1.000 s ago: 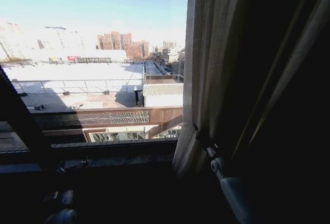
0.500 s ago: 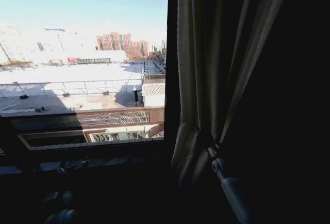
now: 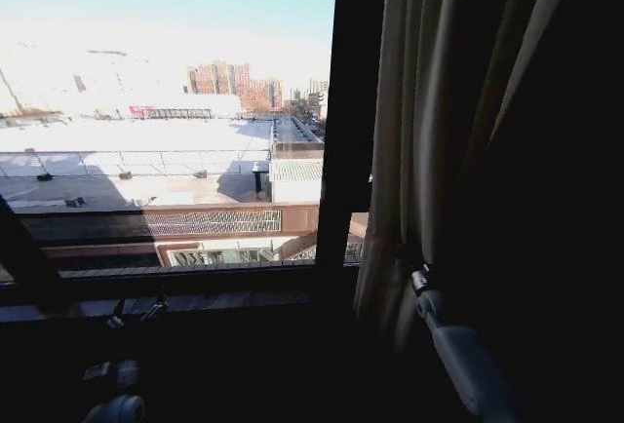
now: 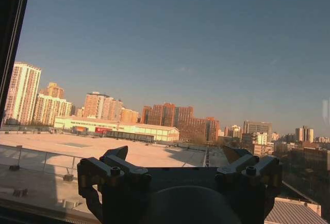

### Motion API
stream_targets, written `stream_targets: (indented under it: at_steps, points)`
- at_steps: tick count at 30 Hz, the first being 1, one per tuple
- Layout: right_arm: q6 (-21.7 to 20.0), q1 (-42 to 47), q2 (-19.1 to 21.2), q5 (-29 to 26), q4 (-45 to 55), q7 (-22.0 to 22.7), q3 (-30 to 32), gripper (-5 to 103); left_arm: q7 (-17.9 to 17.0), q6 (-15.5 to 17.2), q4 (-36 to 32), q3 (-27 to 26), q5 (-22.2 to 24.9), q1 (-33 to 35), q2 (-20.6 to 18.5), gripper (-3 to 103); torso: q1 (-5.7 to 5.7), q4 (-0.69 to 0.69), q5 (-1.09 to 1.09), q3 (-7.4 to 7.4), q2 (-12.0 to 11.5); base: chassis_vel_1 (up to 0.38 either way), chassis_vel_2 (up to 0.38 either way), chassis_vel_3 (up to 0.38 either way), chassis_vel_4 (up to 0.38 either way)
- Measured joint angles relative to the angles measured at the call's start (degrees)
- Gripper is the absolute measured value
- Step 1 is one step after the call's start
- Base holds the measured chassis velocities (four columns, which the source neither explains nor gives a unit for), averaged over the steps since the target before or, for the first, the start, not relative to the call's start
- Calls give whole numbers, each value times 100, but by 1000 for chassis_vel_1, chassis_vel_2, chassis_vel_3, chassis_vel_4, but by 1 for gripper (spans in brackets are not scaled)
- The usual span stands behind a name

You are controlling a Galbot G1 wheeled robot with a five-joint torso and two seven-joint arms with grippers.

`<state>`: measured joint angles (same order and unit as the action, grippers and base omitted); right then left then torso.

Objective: Open the curtains by pulling them apart, changing their state from closed to fully open.

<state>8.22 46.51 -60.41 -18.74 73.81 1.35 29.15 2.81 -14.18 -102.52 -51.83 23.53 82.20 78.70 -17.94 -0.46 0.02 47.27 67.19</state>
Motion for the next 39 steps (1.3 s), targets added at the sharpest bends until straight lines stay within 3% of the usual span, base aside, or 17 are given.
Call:
stream_targets:
  at_steps: [7,15,20,25,28,30,32,37,39]
  points:
    - [-45,-42,362,93,-351,242,312,0,0,0,0,0,0,0,0,100,0,1,-1,0,0,0,0,0,0]
    - [-131,140,359,156,-252,422,403,0,0,0,0,1,0,0,0,100,-1,1,0,1,0,0,0,0,0]
    - [-220,428,336,22,157,444,389,0,0,0,0,1,0,0,0,100,0,2,-2,0,0,0,0,0,0]
    - [-373,967,353,-446,1112,318,253,-3,0,0,0,1,0,0,0,100,0,1,-1,0,0,0,0,0,0]
    - [-625,1355,337,-766,1953,113,200,12,0,0,0,1,0,0,0,100,0,2,-3,0,0,0,0,0,0]
    - [-675,1443,325,-833,2147,107,191,12,0,0,0,0,0,-1,0,100,0,2,-3,0,0,0,0,0,0]
    - [-802,1703,283,-982,2694,103,181,22,0,0,0,1,0,0,0,100,0,2,-4,-1,0,0,0,0,0]
    - [-934,2052,208,-1012,3188,131,196,38,0,0,0,1,0,0,0,100,0,2,-2,0,0,0,0,0,0]
    - [-934,2273,170,-934,3342,100,243,50,0,0,0,1,0,0,0,100,0,2,-2,0,0,0,0,0,0]
